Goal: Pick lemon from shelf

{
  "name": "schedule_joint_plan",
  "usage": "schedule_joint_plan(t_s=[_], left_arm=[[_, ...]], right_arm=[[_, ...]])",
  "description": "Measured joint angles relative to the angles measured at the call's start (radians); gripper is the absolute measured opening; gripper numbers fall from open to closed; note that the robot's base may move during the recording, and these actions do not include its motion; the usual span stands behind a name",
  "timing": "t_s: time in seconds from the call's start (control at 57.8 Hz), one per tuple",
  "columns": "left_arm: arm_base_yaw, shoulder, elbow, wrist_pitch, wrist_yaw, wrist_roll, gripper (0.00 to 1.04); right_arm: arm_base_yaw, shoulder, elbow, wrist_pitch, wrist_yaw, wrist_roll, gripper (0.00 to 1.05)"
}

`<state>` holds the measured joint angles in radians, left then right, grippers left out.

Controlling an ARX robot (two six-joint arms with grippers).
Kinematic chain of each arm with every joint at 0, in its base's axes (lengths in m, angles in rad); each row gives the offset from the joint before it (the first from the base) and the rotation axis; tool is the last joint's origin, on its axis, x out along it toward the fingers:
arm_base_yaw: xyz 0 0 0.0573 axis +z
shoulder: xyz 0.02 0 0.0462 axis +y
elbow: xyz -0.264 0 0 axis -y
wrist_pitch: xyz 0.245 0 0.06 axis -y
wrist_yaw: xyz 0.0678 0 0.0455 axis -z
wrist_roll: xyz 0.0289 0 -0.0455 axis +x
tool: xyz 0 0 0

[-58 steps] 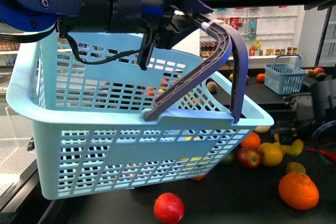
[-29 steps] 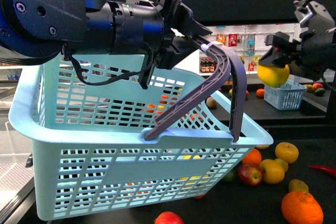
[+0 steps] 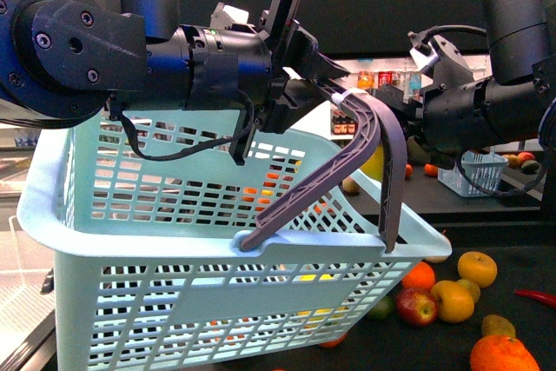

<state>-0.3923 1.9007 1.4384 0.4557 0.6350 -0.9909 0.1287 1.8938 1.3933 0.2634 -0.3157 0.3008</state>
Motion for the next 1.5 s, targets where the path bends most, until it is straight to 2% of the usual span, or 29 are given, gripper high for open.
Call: schedule_joint_plan(t_s=[0.259,0.45,0.623,0.813,0.986,1.107,1.245,1.383,1.504], left_arm=[[0.0,0.0,0.0,0.0,0.0,0.0,0.11],[0.0,0.0,0.0,0.0,0.001,0.0,0.11],[0.0,0.0,0.0,0.0,-0.003,0.0,0.11],[0.0,0.0,0.0,0.0,0.001,-0.001,0.11],[0.0,0.0,0.0,0.0,0.001,0.0,0.11],[0.0,0.0,0.0,0.0,0.0,0.0,0.11],[0.0,0.0,0.0,0.0,0.0,0.0,0.11],[0.0,0.0,0.0,0.0,0.001,0.0,0.11],[0.0,0.0,0.0,0.0,0.001,0.0,0.11]], right_arm=[[0.043,0.024,0.0,0.003,0.008,0.0,0.45],[0.051,0.024,-0.002,0.017,0.013,-0.005,0.76],[0.039,0.022,-0.002,0.027,0.036,-0.009,0.99],[0.01,-0.082,-0.045,0.029,0.11,-0.103,0.97],[-0.048,-0.298,-0.189,0.046,0.177,-0.192,0.97],[-0.102,-0.529,-0.42,0.062,0.219,-0.234,0.97],[-0.129,-0.743,-0.624,0.046,0.222,-0.249,0.97],[-0.131,-1.023,-0.808,-0.051,0.227,-0.253,0.97],[-0.13,-1.231,-0.932,-0.089,0.309,-0.277,0.8]])
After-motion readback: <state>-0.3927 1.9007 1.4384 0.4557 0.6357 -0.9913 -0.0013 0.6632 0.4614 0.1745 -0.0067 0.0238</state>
